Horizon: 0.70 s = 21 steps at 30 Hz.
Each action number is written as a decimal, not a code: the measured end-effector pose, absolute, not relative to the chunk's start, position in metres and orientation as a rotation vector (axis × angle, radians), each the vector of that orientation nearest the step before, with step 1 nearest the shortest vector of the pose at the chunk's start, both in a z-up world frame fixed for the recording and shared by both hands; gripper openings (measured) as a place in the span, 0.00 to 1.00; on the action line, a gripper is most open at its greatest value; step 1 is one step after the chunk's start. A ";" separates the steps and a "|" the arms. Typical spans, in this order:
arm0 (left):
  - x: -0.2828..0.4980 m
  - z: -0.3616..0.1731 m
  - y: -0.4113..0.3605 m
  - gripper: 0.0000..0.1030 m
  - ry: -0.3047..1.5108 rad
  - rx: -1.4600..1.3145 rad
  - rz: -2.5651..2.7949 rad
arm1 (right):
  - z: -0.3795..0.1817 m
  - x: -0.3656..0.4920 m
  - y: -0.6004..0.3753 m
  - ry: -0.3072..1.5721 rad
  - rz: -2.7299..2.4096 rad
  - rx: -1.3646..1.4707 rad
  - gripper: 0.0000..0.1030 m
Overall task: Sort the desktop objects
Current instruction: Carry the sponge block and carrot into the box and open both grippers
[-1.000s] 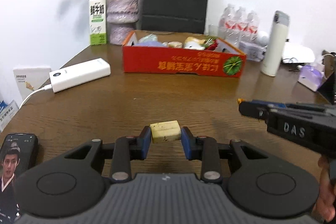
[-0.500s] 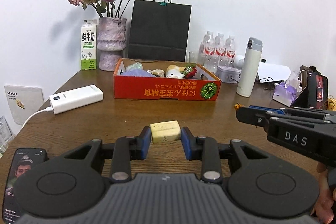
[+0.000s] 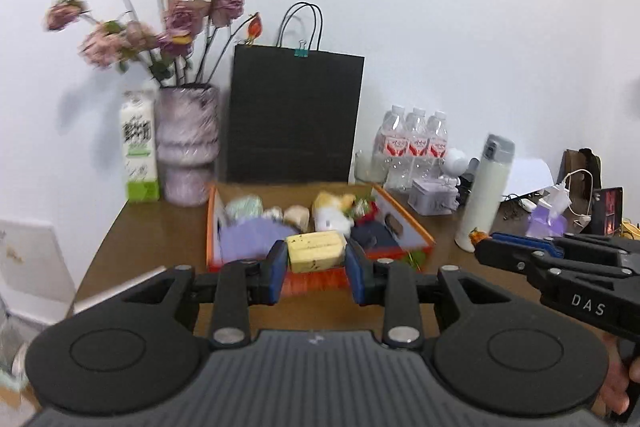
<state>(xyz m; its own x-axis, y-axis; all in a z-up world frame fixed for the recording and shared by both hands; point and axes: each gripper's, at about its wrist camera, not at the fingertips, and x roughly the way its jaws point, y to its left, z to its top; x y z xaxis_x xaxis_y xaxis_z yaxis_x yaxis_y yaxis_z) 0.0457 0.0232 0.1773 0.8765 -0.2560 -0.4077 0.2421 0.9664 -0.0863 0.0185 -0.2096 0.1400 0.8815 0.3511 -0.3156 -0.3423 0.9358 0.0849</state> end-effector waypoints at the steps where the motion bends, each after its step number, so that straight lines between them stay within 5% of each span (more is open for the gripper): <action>1: 0.063 0.181 0.022 0.31 0.441 -0.026 -0.254 | 0.145 0.040 -0.209 0.356 0.369 0.027 0.13; 7: 0.197 0.164 0.014 0.31 0.600 -0.031 -0.218 | 0.140 0.185 -0.205 0.559 0.394 0.110 0.13; 15: 0.304 0.082 0.020 0.33 0.861 -0.121 -0.258 | 0.061 0.332 -0.192 0.814 0.353 0.212 0.13; 21: 0.317 0.078 0.027 0.65 0.833 -0.114 -0.260 | 0.037 0.361 -0.173 0.831 0.306 0.131 0.32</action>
